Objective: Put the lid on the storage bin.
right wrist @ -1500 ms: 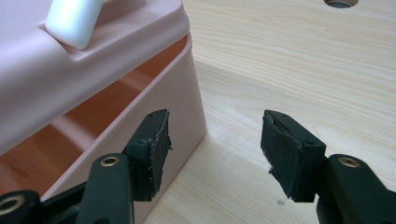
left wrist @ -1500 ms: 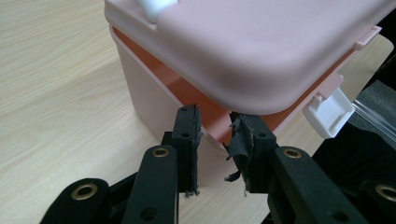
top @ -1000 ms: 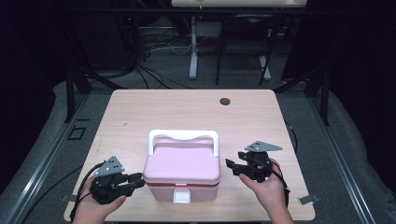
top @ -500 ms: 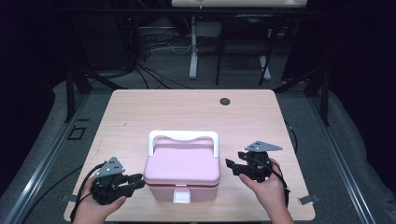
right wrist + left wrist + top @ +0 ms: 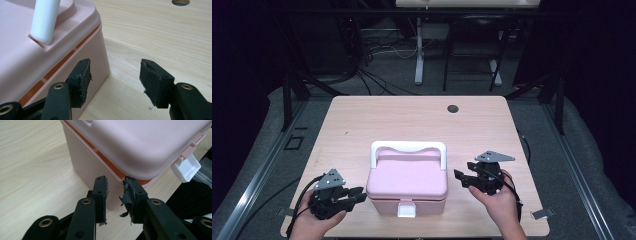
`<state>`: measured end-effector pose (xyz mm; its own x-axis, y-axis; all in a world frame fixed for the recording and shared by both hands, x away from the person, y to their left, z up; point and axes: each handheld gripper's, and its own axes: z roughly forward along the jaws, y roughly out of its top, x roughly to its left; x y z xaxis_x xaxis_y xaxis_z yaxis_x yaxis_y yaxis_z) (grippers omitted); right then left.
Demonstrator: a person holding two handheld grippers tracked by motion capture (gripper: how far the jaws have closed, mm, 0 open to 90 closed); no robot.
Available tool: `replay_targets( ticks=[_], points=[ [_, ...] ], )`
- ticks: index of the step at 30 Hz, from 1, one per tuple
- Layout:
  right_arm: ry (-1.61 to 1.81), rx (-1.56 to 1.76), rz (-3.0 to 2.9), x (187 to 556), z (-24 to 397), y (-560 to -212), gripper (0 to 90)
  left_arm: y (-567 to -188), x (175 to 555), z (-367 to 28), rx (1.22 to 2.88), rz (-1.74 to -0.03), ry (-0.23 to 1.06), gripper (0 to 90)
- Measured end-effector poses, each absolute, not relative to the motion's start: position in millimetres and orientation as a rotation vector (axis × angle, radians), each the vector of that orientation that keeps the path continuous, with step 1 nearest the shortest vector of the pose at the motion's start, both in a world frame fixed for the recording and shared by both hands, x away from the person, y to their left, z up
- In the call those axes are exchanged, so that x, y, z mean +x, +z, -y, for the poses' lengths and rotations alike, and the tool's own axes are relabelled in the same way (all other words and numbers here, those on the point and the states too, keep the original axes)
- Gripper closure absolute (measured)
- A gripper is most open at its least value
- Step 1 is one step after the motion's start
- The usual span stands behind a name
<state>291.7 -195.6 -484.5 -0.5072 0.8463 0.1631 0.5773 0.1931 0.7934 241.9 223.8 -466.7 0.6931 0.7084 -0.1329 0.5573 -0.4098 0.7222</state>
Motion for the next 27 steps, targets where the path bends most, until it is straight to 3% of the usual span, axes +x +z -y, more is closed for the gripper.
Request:
replay_targets(
  ticks=[27],
  points=[
    [1.221, 1.349, -2.154, 291.9, 198.2, -483.6, 41.8, -464.6, 247.8, -230.6, 2.079, -1.003, 0.256, 68.3]
  ],
)
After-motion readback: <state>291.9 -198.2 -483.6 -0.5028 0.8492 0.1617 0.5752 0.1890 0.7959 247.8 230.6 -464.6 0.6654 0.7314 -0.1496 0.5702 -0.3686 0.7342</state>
